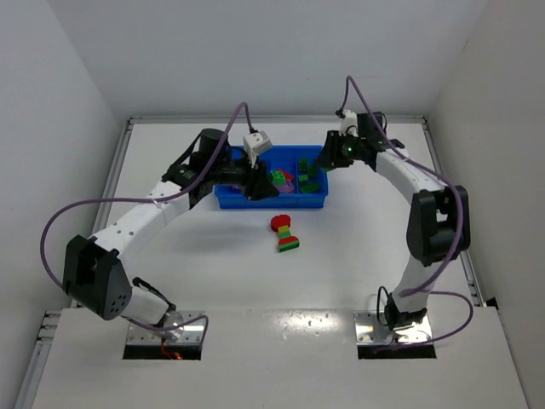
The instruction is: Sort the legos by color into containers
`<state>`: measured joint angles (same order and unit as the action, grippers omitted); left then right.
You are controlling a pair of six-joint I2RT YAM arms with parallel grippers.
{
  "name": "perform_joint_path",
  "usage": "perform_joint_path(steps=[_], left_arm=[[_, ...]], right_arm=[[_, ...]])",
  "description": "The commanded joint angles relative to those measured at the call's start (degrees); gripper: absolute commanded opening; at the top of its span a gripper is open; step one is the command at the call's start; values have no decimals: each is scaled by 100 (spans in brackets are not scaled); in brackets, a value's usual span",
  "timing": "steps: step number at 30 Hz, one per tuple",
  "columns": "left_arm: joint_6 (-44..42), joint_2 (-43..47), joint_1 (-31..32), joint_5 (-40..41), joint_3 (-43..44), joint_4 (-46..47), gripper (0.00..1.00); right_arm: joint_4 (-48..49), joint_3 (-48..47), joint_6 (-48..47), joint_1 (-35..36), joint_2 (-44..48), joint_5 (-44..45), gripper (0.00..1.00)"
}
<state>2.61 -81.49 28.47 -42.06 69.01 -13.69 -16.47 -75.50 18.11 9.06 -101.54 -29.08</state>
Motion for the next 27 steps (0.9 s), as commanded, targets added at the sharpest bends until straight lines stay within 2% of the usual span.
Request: perform_joint_path(steps=[1, 7, 8, 9, 10, 12, 15, 19, 21, 25, 27], left_arm=[[-428, 300, -297, 146, -55, -405, 9], [-481, 301, -552, 84, -55, -538, 9], [-481, 301, -553, 84, -55, -538, 9], [-481, 301, -553, 84, -55, -538, 9], [-481, 301, -605, 84, -55, -599, 9], [-533, 301, -606, 84, -55, -599, 9], [-603, 301, -658, -29, -55, -599, 9], [-762, 301, -658, -451, -125, -722, 9], [-814, 248, -658, -540, -178, -775, 9], [-920, 38, -658, -601, -64, -828, 9], [-991, -33, -658, -724, -11, -881, 9]], right_arm=[[529, -683, 26, 78, -496, 52, 0], [531, -1177, 26, 368, -1122, -1, 0], [531, -1238, 26, 368, -1253, -1, 3], [531, -1239, -44, 368, -1307, -1, 33], [531, -1291, -44, 429, -1359, 77, 54], [531, -1362, -97, 430, -1465, 78, 65], [531, -1501, -97, 430, -1465, -26, 67], [531, -1669, 25, 307, -1106, -870, 71], [531, -1617, 26, 150, -869, -1116, 71], [267, -1284, -377, 87, -394, -950, 71], [328, -1055, -440, 26, -53, -1325, 71]])
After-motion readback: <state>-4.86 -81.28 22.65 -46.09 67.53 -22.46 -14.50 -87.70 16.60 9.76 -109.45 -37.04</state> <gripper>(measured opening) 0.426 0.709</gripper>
